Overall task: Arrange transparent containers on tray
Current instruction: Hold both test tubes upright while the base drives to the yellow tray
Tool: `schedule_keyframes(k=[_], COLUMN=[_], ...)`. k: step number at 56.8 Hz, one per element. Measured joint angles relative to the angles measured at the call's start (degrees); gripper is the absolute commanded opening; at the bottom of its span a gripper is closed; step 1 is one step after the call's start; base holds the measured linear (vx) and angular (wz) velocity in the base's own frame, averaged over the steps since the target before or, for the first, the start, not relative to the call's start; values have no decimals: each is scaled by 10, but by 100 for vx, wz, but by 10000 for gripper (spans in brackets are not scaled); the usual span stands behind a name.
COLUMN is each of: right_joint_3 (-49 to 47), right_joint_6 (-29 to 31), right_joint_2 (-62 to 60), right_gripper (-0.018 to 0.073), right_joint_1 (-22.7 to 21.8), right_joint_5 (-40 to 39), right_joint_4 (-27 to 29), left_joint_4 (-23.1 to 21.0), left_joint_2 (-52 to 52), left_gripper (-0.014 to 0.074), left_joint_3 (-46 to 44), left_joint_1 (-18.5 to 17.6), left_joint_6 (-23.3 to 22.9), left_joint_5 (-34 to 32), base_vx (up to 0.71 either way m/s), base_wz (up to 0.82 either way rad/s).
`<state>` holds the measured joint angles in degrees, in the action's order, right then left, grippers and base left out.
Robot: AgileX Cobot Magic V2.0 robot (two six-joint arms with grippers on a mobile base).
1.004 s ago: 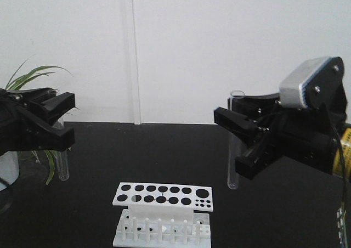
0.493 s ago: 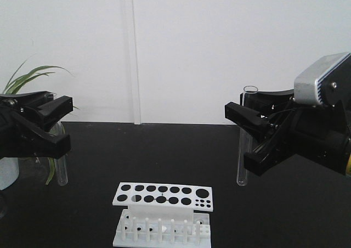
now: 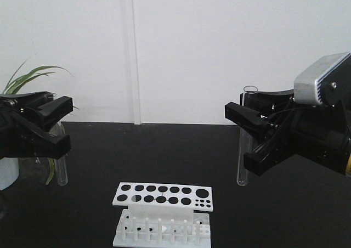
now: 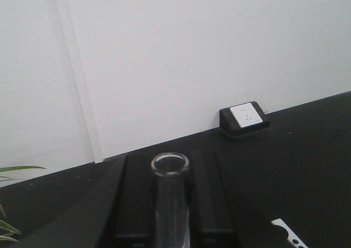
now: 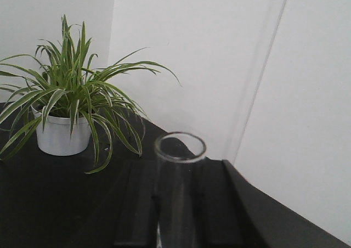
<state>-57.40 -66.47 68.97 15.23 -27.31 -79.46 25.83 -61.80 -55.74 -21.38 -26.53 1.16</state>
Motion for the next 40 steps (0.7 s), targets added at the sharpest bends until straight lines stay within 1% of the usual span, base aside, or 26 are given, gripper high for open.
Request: schedule_keyframes(k=[21, 40], right_joint_3=[0, 0], right_joint_6=[0, 0], right_joint_2=[0, 0], right_gripper=[-13, -13], right_joint_1=[0, 0], right_joint_5=[2, 2], right_joint_4=[1, 2], left_joint_4=[0, 0], left_joint_2=[0, 0], left_gripper=[-6, -6], left_joint_3=[0, 0], left_joint_1=[0, 0], left_joint_6=[0, 0], left_joint_5=[0, 0], base_vx=[-3, -17], base_wz=[3, 13])
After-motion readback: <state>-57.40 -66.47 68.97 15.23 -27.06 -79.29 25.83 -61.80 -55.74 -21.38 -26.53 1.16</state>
